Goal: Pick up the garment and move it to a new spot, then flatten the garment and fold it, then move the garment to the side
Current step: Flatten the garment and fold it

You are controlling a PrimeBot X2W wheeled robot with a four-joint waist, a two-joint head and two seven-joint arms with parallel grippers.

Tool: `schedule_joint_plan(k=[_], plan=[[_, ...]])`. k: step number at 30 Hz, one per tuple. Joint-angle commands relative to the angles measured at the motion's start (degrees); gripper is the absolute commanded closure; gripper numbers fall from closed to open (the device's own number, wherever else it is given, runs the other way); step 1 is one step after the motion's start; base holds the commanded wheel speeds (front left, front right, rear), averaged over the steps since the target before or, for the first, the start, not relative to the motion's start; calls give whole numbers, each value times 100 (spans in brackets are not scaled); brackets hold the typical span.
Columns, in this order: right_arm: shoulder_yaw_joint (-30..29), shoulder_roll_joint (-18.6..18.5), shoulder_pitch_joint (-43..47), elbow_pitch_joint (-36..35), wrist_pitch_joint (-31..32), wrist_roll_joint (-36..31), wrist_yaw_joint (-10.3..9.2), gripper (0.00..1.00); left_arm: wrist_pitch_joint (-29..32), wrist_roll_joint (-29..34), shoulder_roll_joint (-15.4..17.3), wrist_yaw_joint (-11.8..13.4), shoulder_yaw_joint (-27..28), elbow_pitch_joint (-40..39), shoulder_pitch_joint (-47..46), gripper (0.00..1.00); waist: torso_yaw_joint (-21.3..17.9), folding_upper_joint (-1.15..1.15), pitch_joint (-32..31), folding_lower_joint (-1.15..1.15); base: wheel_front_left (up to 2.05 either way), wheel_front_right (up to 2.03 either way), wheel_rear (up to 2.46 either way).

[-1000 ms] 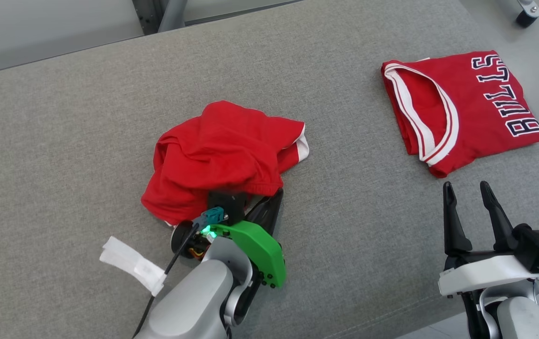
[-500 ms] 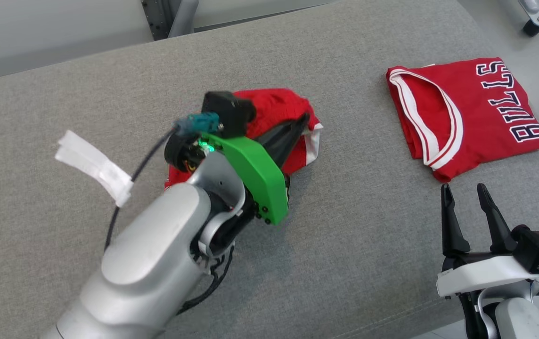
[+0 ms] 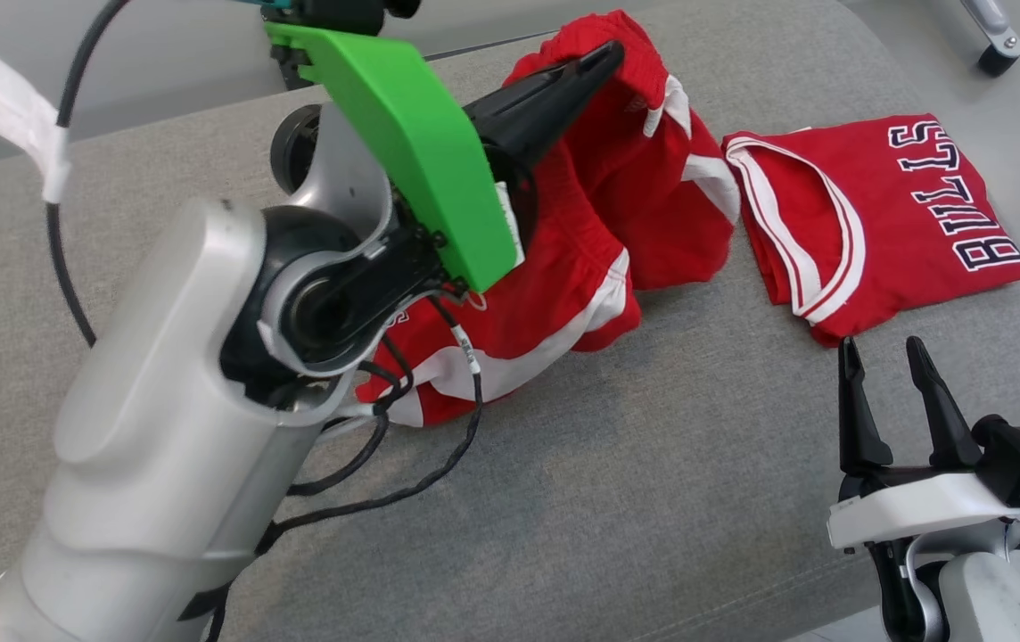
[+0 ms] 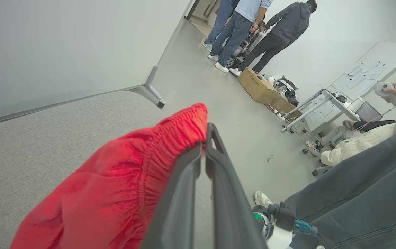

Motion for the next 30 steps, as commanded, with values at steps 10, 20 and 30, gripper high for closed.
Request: schedule_joint_plan(k=[10,20,30], plan=[[-87,-14,144,39,1,-71,-5,0,775,-950,1636,237,616,-858,2396,100,333,0,-44,0,0,0,0],[16,-15,8,37,1,-399,-5,0,737,-1064,2383,-881,493,475,3848,100,833,0,123,0,0,0,0],[-14,-16,-42,49,1,-657,-5,0,624,-847,2099,-1405,236,1393,3480,100,1146,0,208,0,0,0,0]])
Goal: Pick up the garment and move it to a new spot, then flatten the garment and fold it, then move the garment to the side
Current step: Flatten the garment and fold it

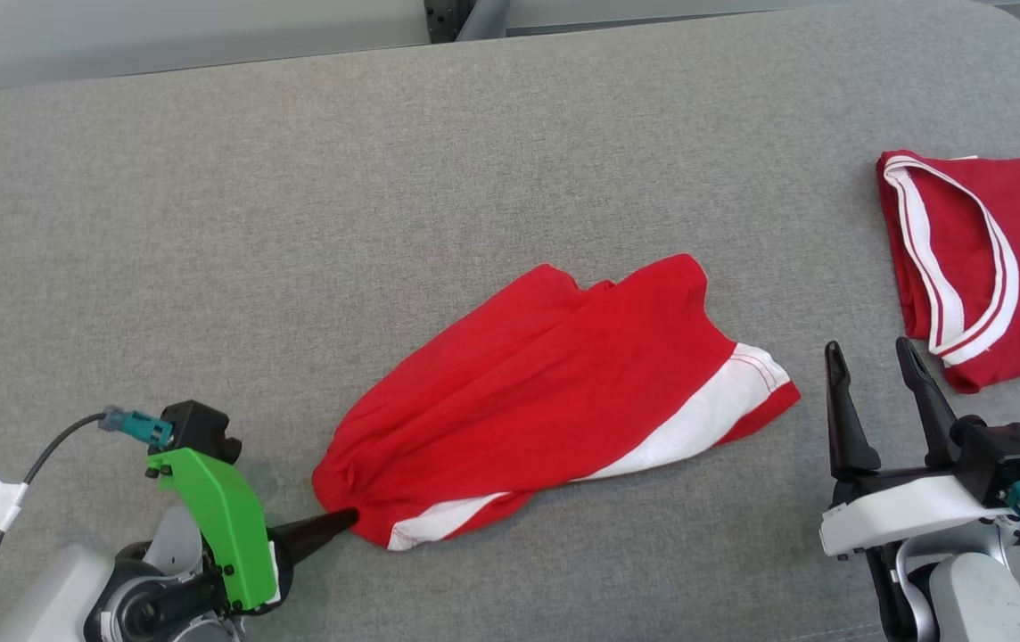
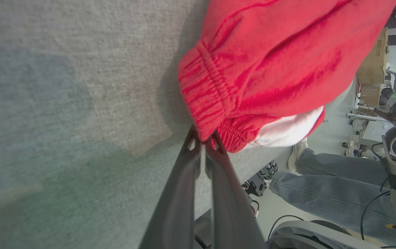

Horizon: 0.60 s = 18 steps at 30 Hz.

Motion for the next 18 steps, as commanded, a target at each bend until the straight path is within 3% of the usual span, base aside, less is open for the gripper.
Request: schedule_joint_plan(k=[1,11,18], plan=[[-5,-17,-44,2,1,-52,-5,0,-58,66,-73,-69,-11,145,-175,100,68,0,35,0,0,0,0],[42,-17,23,19,1,-57,-5,0,-125,169,-44,-176,21,394,-562,100,95,0,-6,0,0,0,0],[40,-17,133,58,1,-4,-5,0,-666,173,-265,-209,162,679,-428,100,70,0,-159,0,0,0,0]])
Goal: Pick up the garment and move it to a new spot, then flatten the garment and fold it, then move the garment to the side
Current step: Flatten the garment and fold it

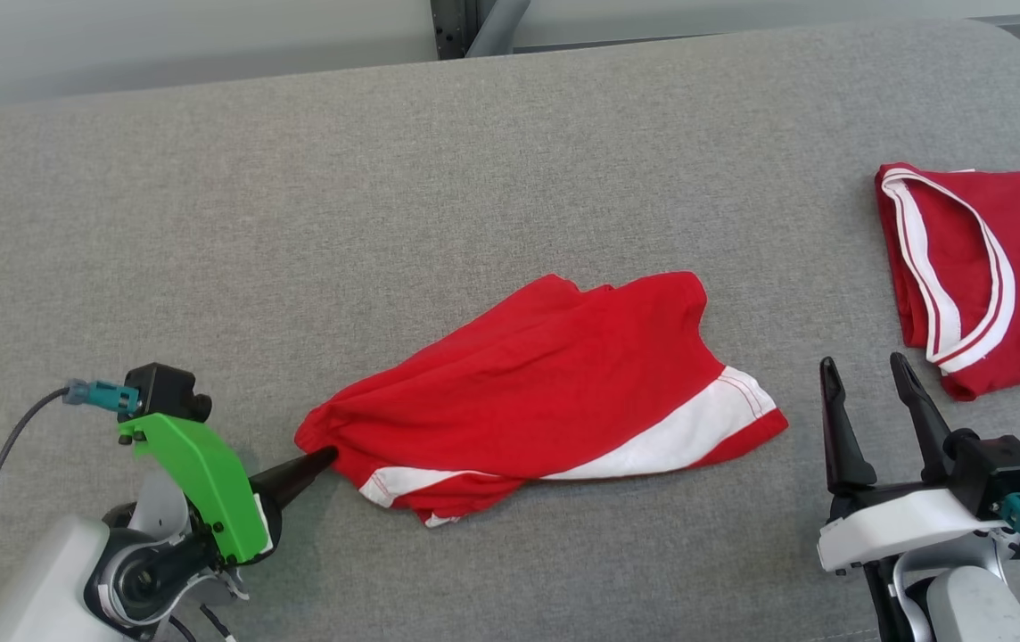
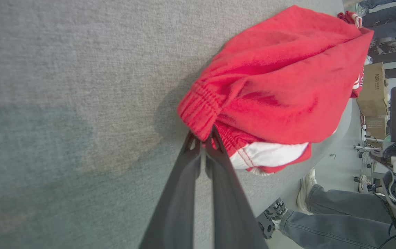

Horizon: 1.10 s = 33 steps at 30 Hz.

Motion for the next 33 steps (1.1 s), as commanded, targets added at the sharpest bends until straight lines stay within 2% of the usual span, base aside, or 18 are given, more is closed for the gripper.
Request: schedule_joint_plan(k=[1,4,6,7,14,18,19,22,27,31,33], plan=[[-26,-18,59,5,1,35,-5,0,-137,-55,-73,-42,46,49,98,100,7,0,-54,0,0,0,0],[-87,-17,126,-35,1,-6,-5,0,-465,8,-196,-46,98,85,186,100,56,0,-115,0,0,0,0],[-149,-17,168,-74,1,-66,-5,0,-789,110,-326,-49,124,145,270,56,114,0,-175,0,0,0,0],[-169,-17,170,-86,1,-81,-5,0,-944,157,-349,-51,165,147,287,0,129,0,-193,0,0,0,0],[-307,-18,279,-178,1,-156,-5,0,-1721,441,-386,17,251,-2,710,0,178,0,-366,0,0,0,0],[-399,-20,327,-259,1,-171,-5,0,-2391,668,-439,90,418,-290,1101,0,171,0,-471,0,0,0,0],[-479,-16,396,-316,1,-199,-5,0,-2811,825,-486,151,494,-456,1307,0,186,0,-513,0,0,0,0],[-587,-16,461,-402,1,-261,-5,0,-3417,1275,-515,221,460,-681,1523,0,251,0,-582,0,0,0,0],[-658,-31,553,-473,1,-335,-5,0,-4397,2218,-608,584,307,-736,1799,0,323,0,-696,0,0,0,0],[-677,-29,627,-465,1,-349,-5,0,-4736,2597,-708,724,247,-696,1921,0,356,0,-801,0,0,0,0],[-665,-27,660,-448,1,-354,-5,0,-4901,3024,-803,805,314,-661,2040,0,377,0,-872,0,0,0,0]])
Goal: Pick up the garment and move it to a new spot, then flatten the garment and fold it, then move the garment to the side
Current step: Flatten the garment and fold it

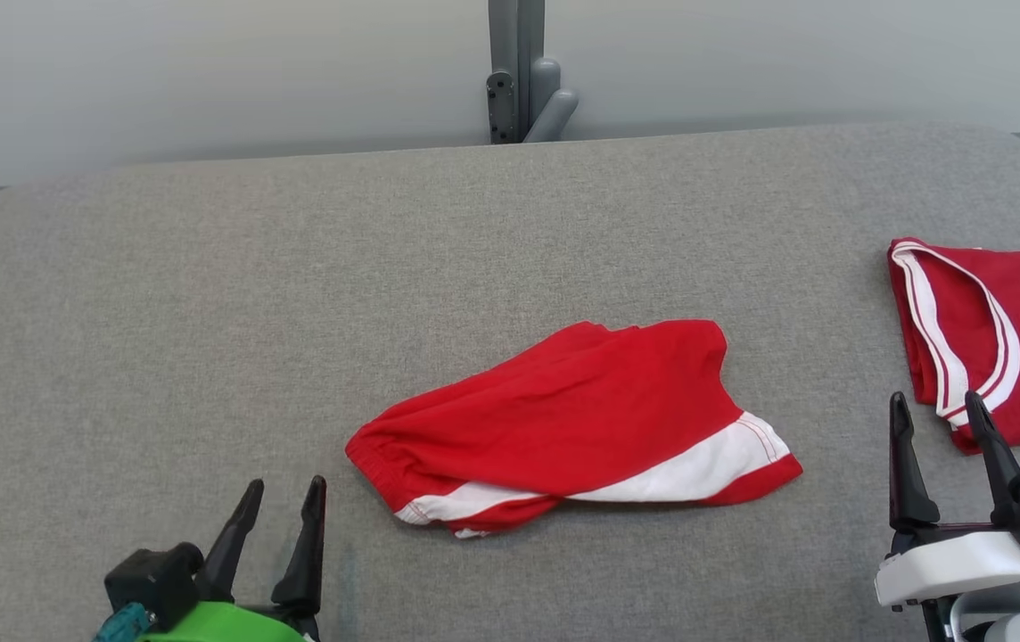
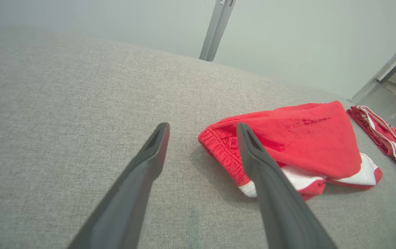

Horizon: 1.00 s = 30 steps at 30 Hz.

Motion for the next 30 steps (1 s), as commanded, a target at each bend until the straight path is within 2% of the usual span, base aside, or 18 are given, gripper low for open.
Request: schedule_joint_plan(k=[1,3,8,10,15,22,30], plan=[[6,-23,42,-5,1,-34,-5,0,-27,68,-82,35,75,15,137,0,25,0,-50,0,0,0,0],[15,-21,103,21,1,-31,-5,0,-46,367,-159,7,214,-10,202,0,30,0,-100,0,0,0,0],[51,-18,214,77,1,10,-5,0,-42,1063,-607,-140,893,-117,622,0,19,0,-228,0,0,0,0],[66,-16,267,146,1,38,-5,0,-44,1438,-858,-295,1271,-110,800,0,-5,0,-261,0,0,0,0],[86,-15,347,299,1,40,-5,0,-44,1896,-1220,-602,1744,4,1016,0,-30,0,-292,0,0,0,0],[91,-14,345,422,1,9,-5,0,-44,2312,-1459,-816,2076,94,1101,0,-52,0,-312,0,0,0,0],[205,-14,293,489,1,-9,-5,0,-45,2558,-1570,-866,2224,57,1129,0,-42,0,-328,0,0,0,0]])
